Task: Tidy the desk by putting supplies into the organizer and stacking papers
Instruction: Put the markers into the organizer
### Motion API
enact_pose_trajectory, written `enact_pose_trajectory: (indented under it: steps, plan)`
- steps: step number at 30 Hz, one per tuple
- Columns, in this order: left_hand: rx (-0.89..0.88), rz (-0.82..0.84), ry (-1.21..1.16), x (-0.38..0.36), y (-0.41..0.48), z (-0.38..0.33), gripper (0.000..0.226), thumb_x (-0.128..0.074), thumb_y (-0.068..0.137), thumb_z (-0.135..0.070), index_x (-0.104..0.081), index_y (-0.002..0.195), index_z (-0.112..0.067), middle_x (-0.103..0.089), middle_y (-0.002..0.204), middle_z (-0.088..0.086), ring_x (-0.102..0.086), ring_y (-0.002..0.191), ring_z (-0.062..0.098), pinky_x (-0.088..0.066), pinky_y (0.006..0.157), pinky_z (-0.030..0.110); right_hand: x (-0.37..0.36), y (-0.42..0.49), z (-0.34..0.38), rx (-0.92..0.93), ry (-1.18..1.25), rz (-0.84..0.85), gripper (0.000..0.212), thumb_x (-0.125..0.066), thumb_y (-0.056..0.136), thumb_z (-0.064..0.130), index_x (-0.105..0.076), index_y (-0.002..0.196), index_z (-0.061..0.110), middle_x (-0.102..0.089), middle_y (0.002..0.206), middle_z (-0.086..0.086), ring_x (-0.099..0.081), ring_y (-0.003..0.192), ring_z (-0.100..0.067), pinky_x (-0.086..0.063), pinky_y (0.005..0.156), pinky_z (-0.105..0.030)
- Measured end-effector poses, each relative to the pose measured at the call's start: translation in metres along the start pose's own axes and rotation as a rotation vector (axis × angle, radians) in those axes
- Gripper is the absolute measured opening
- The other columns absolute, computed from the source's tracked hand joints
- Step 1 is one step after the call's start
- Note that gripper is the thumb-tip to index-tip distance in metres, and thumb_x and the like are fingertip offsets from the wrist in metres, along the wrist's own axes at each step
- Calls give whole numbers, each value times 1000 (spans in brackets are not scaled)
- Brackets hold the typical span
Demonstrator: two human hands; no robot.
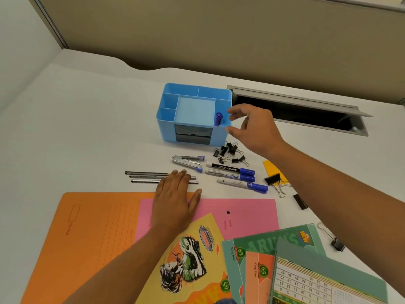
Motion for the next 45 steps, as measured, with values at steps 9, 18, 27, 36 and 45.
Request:
enact_pose_trajectory:
  steps: [9, 18, 27, 36, 45]
  plan:
    - [-19, -18, 30, 3, 0, -2, 62, -31, 97, -56, -49, 136, -13, -54, 140, 7, -40, 138, 23, -12, 120, 41, 3, -91, -75, -188, -172, 106, 28, -78, 78, 24, -67, 103, 30, -66, 98, 14, -53, 69, -3, -44, 71, -21]
    - [-202, -105, -93, 23, 26, -47, 42, -50, 94, -39, -54, 129, -15, -59, 132, 6, -41, 136, 24, -23, 117, 44, -13, -120, -98, -243, -283, 264, 31, -78, 76, 25, -66, 105, 28, -68, 98, 5, -60, 85, -14, -48, 70, -27]
    - [-191, 20, -89, 6, 31, -56, 51, -56, 93, -41, -48, 137, -16, -53, 140, 6, -40, 137, 25, -32, 113, 44, -22, -123, -96, -244, -377, 375, 27, -71, 77, 31, -65, 103, 33, -68, 101, 7, -62, 89, -17, -54, 76, -33]
    - [-90, 31, -4, -5, 12, -23, 65, -28, 96, -59, -43, 144, -17, -42, 151, 3, -30, 144, 21, -21, 119, 43, 1, -122, -72, -174, -161, 335, 23, -74, 75, 19, -72, 96, 29, -64, 90, 8, -61, 82, -12, -52, 74, -32]
    - [-40, 43, 10, -8, 7, -14, 69, -21, 97, -61, -36, 149, -18, -28, 159, -1, -22, 147, 16, -15, 120, 39, 88, -79, 0, -23, 64, -48, 18, -74, 80, 14, -73, 96, 22, -62, 78, 18, -56, 65, 7, -45, 61, -4]
Point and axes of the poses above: each hand's wrist, its own y-axis towards the middle knuckle, its own x-axis out of the back of the hand, z = x × y, the point moved 7 cm from there along y, towards the middle knuckle
